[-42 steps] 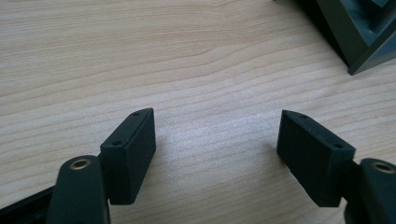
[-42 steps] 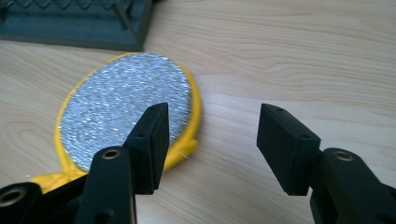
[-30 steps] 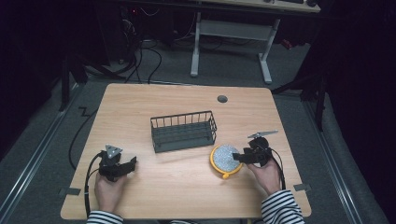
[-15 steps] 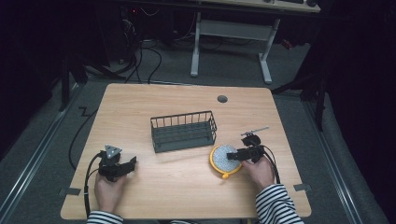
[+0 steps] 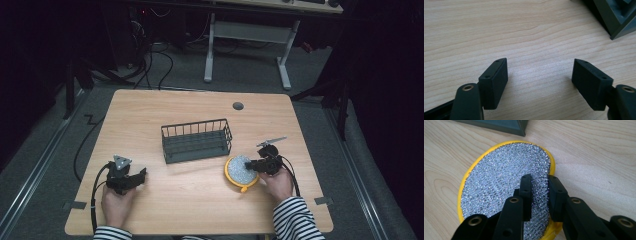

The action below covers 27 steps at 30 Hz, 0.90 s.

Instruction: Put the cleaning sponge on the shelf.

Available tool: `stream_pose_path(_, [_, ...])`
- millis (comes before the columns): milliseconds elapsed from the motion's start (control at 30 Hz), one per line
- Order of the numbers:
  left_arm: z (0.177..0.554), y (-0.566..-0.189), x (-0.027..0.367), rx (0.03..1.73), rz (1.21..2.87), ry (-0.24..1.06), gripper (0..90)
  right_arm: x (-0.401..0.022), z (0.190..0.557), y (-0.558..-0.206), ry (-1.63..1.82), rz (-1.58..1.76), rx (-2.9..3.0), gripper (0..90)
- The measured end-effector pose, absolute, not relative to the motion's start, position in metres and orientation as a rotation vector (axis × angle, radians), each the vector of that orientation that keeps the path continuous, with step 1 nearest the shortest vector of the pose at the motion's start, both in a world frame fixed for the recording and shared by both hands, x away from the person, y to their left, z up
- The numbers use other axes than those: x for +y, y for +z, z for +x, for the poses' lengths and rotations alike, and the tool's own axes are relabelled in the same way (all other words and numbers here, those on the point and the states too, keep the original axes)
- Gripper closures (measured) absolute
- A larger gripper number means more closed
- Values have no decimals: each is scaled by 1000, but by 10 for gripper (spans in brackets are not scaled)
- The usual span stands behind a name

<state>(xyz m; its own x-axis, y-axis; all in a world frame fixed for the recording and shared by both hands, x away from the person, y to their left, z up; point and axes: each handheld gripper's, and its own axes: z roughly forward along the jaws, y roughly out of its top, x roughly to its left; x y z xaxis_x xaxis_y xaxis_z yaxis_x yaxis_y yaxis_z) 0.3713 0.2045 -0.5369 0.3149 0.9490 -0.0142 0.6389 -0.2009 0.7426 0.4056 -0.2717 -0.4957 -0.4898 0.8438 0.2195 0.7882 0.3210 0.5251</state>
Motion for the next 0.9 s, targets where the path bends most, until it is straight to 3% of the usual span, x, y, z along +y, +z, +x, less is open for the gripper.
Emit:
stream_pose_path(367, [371,-537,205,1404,1918,594,290,-280,398,-482,973,1486,2424,782])
stream_pose_path(900, [371,-537,204,1397,1934,601,281,-292,390,-435,1106,1419,2356,782])
